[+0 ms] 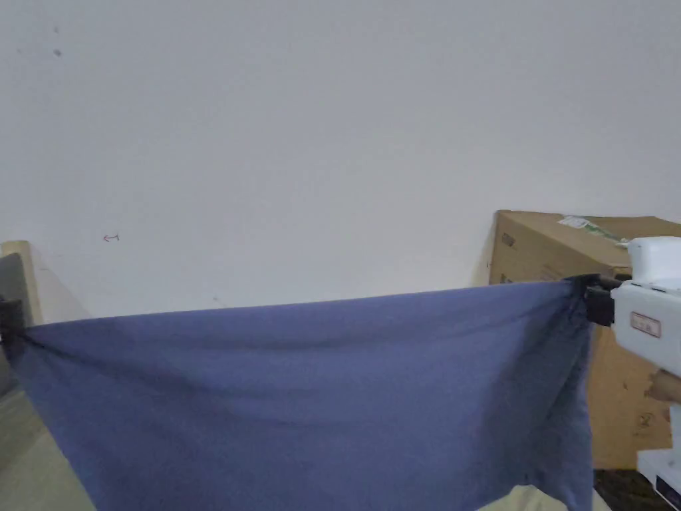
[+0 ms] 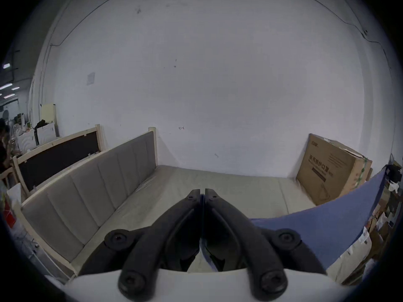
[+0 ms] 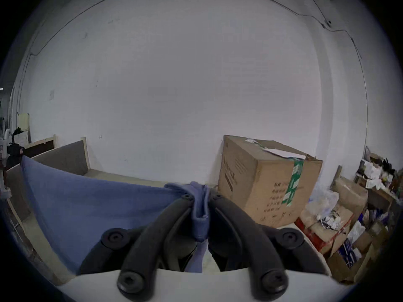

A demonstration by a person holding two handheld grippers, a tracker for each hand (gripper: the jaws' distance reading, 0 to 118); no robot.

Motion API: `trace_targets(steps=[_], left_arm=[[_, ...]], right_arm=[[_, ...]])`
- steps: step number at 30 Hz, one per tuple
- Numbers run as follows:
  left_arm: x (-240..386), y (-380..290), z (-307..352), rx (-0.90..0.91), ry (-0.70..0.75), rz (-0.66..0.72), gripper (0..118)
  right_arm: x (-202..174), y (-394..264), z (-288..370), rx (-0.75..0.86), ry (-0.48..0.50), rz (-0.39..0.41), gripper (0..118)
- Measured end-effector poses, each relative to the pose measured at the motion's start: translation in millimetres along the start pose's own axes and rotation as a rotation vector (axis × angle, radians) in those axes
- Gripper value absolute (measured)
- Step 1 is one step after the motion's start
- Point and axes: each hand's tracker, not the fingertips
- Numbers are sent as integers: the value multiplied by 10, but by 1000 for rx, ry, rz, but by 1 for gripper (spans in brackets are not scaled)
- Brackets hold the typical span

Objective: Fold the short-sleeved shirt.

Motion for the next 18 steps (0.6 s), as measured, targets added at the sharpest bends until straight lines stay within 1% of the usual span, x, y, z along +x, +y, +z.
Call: trace_targets(steps=[2,4,7,11,14,16,18], left_arm=[[-1,67,-284,0,15,11,2],[119,113,-558,-6,37,2,2],[262,120,-999,27,77,-52,2],[372,84,-1632,33,98,-51,2],[520,40,-2042,47,116,-103,2],[612,-19,-2312,62,118,-124,2],[734,-119,-2510,70,124,-164,2]], right_arm=[[-85,120,-312,15,1,18,6],[-215,232,-686,30,-18,70,6],[-369,305,-1233,42,-28,75,6],[-492,334,-1938,65,-60,46,6],[-540,285,-2390,67,-81,10,6],[-589,201,-2658,75,-126,8,6],[-583,106,-2893,69,-131,-6,6]])
